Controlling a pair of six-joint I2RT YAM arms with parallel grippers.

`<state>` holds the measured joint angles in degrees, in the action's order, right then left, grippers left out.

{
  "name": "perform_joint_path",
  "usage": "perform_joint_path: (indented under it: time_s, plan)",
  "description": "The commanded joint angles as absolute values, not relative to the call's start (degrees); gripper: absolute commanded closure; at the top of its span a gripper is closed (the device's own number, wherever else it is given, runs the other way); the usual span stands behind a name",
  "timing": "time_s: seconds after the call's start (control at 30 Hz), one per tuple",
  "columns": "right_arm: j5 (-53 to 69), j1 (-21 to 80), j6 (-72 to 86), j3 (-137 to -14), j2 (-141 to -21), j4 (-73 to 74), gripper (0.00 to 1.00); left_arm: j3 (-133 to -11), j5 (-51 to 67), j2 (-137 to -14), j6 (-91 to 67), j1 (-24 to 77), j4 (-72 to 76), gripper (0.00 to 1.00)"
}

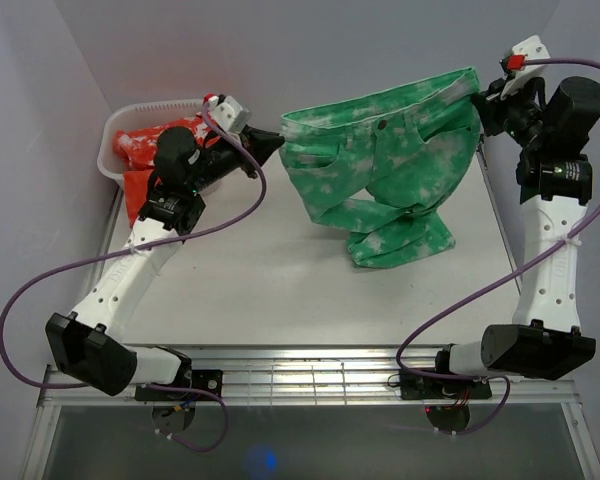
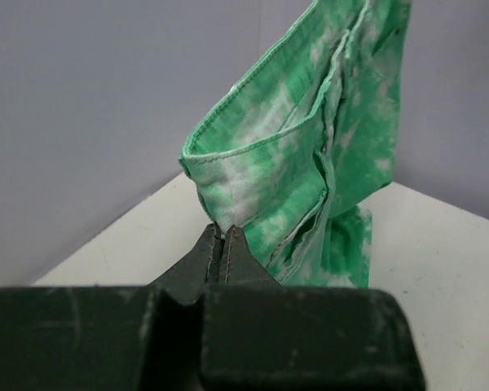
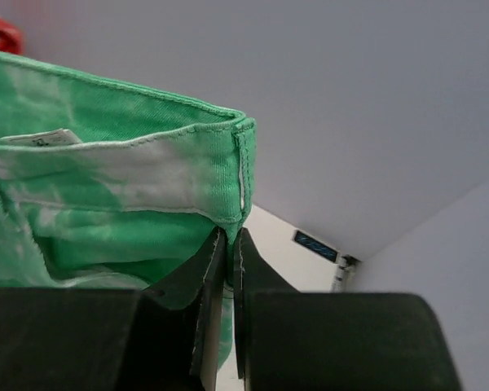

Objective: Fold and stack the trousers
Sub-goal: Flatten the trousers out

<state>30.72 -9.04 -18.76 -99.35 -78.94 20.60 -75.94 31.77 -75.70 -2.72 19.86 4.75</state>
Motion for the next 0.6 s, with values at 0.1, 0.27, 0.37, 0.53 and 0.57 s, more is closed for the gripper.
perform_joint_path:
  time_s: [0.1, 0.27, 0.37, 0.53, 0.57]
  plan:
    - [4.6, -13.5, -22.5, -101.1, -72.5, -2.4, 0.92, -83.7, 25.2, -76.2, 4.4, 36.1, 6.9, 1.00]
    - [1.1, -15.2, -24.5, -102.1, -72.0, -7.7, 0.92, -88.2, 21.8, -77.7, 2.6, 45.8, 7.3, 1.00]
    - [5.3, -15.1, -21.5, -104.8, -74.9, -6.0, 0.92, -88.2, 16.4, -76.4, -2.7, 49.3, 7.6, 1.00]
    - [12.9, -4.9, -21.9, -102.4, -79.9, -4.7, 0.92, -80.0, 9.2, -69.4, -11.9, 49.5, 0.5, 1.00]
    - [13.9, -2.2, -22.8, -100.7, -80.2, -5.1, 0.92, -77.7, 10.1, -67.8, -12.9, 49.5, -0.8, 1.00]
